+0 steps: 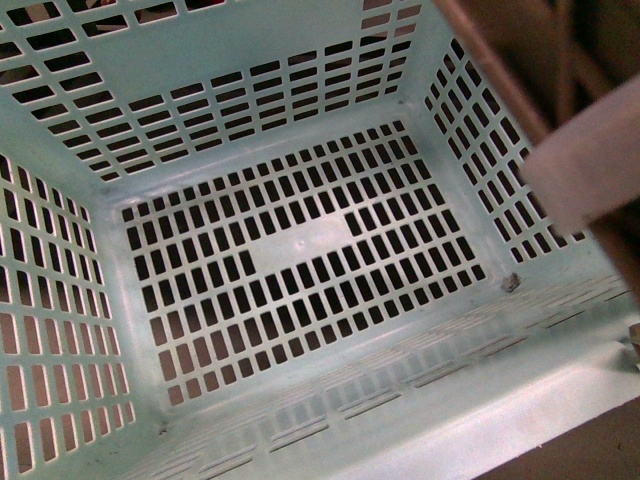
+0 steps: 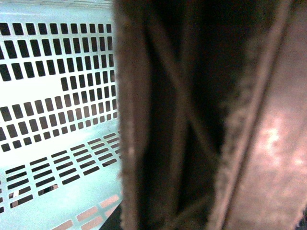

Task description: Pick apple with right arm and hold basket with left

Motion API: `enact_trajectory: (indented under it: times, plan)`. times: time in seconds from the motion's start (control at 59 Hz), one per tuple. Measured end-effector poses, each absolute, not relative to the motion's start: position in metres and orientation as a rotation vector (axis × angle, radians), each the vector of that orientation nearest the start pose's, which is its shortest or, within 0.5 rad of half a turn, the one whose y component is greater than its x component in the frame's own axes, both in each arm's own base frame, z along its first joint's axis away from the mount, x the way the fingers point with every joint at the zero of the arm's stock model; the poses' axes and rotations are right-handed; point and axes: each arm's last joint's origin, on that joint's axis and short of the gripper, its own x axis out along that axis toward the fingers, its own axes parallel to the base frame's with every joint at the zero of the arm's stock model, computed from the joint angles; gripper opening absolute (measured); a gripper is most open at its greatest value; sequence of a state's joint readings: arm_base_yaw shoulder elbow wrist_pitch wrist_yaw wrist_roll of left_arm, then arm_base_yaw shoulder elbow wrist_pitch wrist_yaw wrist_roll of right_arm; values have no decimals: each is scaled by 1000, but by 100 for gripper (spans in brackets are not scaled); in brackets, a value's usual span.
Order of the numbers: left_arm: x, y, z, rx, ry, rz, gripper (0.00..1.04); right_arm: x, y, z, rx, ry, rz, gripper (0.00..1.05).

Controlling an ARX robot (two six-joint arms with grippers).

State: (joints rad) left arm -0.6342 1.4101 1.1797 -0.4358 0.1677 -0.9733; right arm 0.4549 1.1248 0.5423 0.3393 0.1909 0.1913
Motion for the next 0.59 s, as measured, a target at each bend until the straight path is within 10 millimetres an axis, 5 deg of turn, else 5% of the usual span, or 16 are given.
enact_trajectory:
  times: [0.102,0.593]
  plan:
    - [243,-185,307,-729,973,-381,15,214,102,234,113,257,252,95]
    - [244,-185,305,-725,976,-373,15,207,86,246,121,208,138,96]
